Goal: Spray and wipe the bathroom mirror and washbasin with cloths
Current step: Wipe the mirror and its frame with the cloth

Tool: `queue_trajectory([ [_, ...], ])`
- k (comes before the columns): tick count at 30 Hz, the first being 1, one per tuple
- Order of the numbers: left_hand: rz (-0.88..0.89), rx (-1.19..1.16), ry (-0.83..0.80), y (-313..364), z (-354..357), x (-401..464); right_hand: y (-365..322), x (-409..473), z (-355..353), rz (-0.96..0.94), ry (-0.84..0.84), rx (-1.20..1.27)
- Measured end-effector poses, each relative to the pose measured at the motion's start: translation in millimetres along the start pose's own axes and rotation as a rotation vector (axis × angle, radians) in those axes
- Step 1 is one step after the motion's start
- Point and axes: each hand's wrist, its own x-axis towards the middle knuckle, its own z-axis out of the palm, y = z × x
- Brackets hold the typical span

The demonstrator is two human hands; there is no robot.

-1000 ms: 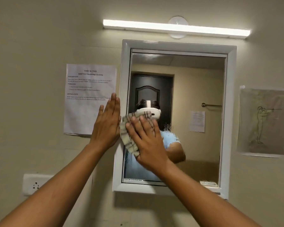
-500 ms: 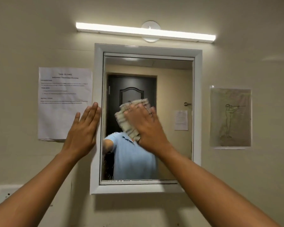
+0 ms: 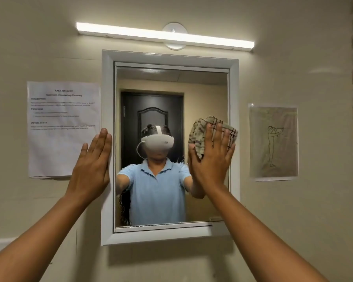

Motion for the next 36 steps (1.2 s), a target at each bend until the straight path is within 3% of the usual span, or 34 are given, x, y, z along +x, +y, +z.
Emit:
queue_trajectory([
  [3, -0.002, -0.023, 0.016, -0.9, 2.2, -0.5, -40.9, 3.3, 5.8, -0.097, -0.060, 0.050],
  [8, 0.018, -0.050, 0.004, -4.9, 1.4, -1.6, -126.4, -19.6, 20.4, -0.610, -0.129, 0.011],
  [14, 0.051, -0.019, 0.019, -8.4, -1.2, -2.2, -104.2, -33.8, 30.2, -0.727, -0.125, -0.065],
  [26, -0.002, -0.023, 0.050, -2.0, 1.4, -0.8, 49.2, -8.6, -2.9, -0.207, -0.058, -0.146],
  [31, -0.006, -0.037, 0.054, 1.1, 2.7, -2.7, 51.1, -65.6, 2.2, -0.131, -0.092, -0.109],
  [36, -0.002, -0.026, 0.031, 0.2, 2.1, -4.0, 64.9, -139.3, 12.3, -0.194, -0.141, -0.063],
])
